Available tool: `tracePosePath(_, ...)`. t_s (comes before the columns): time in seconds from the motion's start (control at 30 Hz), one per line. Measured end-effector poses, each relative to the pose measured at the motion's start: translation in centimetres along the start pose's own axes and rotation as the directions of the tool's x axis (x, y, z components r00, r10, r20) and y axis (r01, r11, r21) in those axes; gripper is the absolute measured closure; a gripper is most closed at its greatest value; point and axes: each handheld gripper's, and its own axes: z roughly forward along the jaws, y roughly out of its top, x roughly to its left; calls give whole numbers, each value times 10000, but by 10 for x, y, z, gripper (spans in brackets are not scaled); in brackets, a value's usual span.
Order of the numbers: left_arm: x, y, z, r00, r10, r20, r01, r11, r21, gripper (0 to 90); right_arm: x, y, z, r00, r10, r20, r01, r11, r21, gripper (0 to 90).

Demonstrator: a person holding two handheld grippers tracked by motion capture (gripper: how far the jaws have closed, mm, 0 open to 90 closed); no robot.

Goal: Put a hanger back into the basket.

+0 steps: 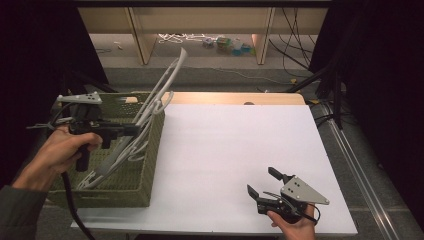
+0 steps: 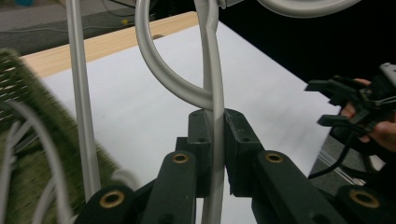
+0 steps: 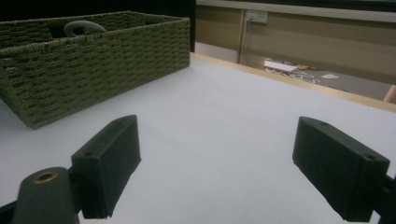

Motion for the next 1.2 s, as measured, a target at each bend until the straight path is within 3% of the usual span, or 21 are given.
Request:
tracePosePath(0.4,36,-27,-22,9960,-218,-863,245,9992,312,820,0,-1,1,10000,15,10,-15,10000,81,159)
tracePosePath(0.53,43,-33,-26,9956,12,-937,42,9983,573,820,0,-1,1,10000,6,25,-6,10000,79,159)
tracePosePath(1.2,74,-69,-34,9916,363,-1243,-147,9853,1700,820,-1,-1,3,10000,89,-44,-89,9999,73,159)
